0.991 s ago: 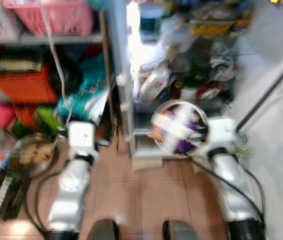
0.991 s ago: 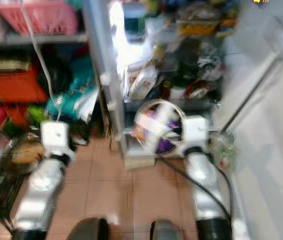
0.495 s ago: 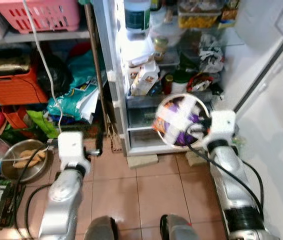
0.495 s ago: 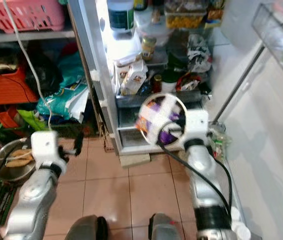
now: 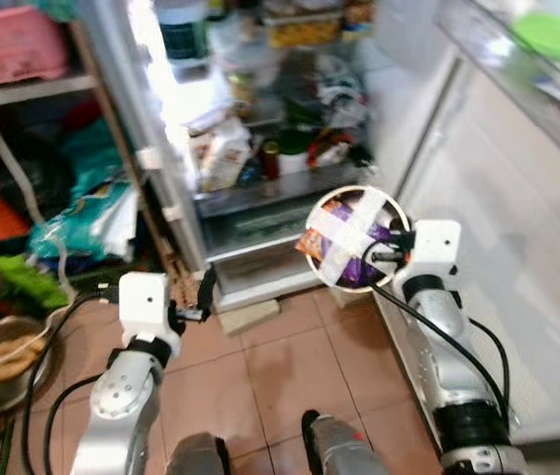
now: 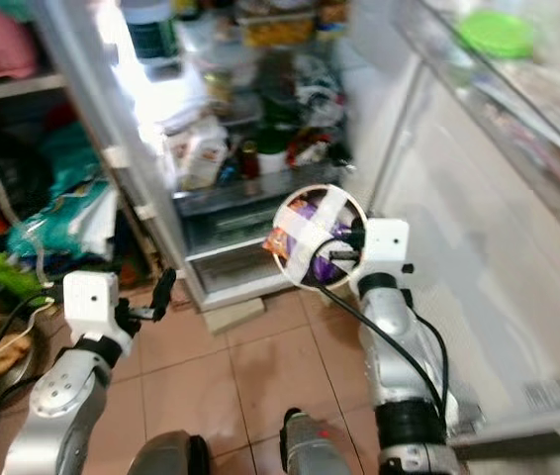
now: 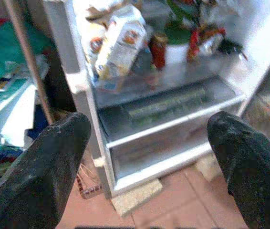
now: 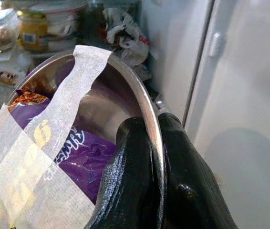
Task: Restocking fridge
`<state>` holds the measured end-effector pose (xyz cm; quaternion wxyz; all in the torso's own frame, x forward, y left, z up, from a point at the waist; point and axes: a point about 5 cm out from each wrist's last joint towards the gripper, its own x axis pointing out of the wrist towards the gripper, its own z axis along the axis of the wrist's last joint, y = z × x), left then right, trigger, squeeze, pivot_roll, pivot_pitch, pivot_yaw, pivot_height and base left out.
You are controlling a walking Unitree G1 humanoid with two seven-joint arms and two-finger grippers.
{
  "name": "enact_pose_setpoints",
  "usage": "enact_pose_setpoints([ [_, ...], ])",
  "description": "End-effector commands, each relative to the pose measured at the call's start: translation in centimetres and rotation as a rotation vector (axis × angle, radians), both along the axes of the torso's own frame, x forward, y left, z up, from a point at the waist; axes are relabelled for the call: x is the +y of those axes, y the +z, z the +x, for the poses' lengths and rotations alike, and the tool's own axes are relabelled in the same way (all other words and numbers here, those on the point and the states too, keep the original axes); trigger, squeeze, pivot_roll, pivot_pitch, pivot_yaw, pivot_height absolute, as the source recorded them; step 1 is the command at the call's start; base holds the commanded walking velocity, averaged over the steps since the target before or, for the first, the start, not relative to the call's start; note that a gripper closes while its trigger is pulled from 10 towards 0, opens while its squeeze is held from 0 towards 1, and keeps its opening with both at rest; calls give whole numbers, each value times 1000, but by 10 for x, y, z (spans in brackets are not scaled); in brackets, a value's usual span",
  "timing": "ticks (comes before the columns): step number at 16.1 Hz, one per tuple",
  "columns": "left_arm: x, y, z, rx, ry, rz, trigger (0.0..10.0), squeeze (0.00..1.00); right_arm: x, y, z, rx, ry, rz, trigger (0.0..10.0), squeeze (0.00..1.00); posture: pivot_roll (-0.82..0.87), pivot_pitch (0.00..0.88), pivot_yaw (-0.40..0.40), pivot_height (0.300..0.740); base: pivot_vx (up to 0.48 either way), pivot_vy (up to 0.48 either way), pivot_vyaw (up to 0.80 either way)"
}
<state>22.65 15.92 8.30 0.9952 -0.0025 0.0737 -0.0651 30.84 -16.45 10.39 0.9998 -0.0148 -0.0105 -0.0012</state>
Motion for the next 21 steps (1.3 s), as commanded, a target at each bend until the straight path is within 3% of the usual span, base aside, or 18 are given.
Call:
enact_pose_setpoints([
  [1,9,-8,-4,44,26,16,10000,0,3,9,4,-44,15,7,10000,0,84,134,28,740,0,0,-650],
  [6,10,-5,-2,24,8,20,10000,0,6,21,17,-86,29,18,10000,0,88,137,29,740,0,0,-219],
  [11,3,-1,1,-4,-23,23,10000,0,22,37,27,-148,93,26,10000,0,79,151,32,740,0,0,0],
  [21,1,1,2,-15,-20,20,10000,0,23,35,27,-142,111,23,10000,0,73,154,28,740,448,0,207],
])
